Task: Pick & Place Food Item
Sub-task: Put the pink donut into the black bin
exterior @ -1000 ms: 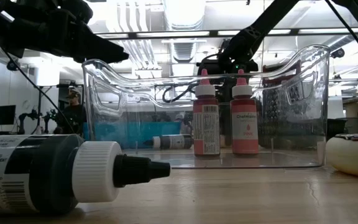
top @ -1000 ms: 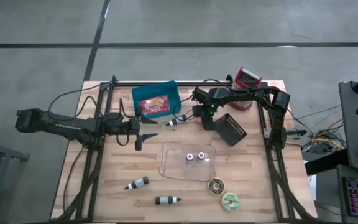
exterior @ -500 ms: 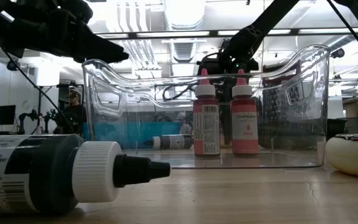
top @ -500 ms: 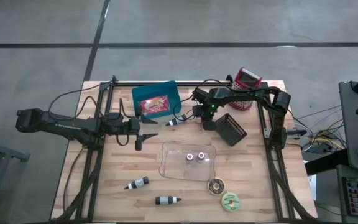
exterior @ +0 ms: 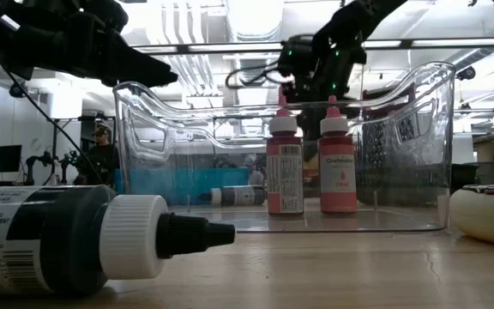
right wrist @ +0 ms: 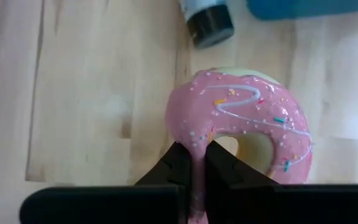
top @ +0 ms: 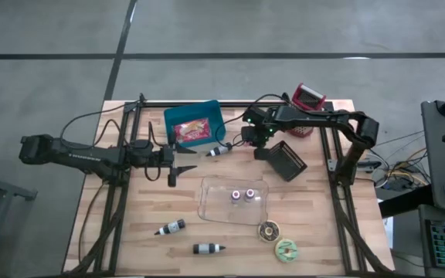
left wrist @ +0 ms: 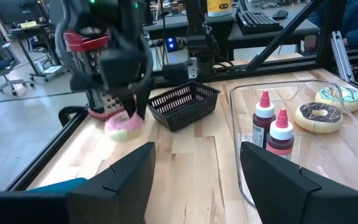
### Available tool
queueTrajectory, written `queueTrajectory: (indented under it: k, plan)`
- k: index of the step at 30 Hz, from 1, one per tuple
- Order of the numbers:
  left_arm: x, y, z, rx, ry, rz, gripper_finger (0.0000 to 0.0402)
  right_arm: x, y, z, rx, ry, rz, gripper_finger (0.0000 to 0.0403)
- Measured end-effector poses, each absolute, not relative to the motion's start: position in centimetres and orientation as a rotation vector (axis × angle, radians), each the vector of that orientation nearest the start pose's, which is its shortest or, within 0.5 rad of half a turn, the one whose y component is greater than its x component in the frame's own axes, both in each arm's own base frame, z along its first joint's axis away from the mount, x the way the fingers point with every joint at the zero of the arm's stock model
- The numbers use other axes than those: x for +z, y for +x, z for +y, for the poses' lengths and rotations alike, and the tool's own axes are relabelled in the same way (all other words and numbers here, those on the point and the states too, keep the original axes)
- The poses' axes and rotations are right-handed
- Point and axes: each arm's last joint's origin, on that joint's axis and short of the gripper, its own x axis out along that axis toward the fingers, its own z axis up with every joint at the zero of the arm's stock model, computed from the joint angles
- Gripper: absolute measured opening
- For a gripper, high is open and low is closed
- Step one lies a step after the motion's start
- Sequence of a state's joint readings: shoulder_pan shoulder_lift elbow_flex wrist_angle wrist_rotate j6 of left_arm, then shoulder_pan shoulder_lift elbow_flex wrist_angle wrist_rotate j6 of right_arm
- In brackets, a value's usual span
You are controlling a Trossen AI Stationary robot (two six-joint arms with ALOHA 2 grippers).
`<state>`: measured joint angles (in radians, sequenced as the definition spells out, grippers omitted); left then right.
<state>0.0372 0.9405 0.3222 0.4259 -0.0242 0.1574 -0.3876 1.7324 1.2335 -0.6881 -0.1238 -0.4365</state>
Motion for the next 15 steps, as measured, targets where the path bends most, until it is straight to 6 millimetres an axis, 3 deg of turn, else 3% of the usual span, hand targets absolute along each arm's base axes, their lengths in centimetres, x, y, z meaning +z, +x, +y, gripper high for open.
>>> queueTrajectory:
  k: [15]
  plan:
    - [20.5, 19.4, 0.8, 0.046, 0.154, 0.197, 0.0239, 27.0, 28.0, -9.4, -0.094, -0.124, 1.171, 0.0011]
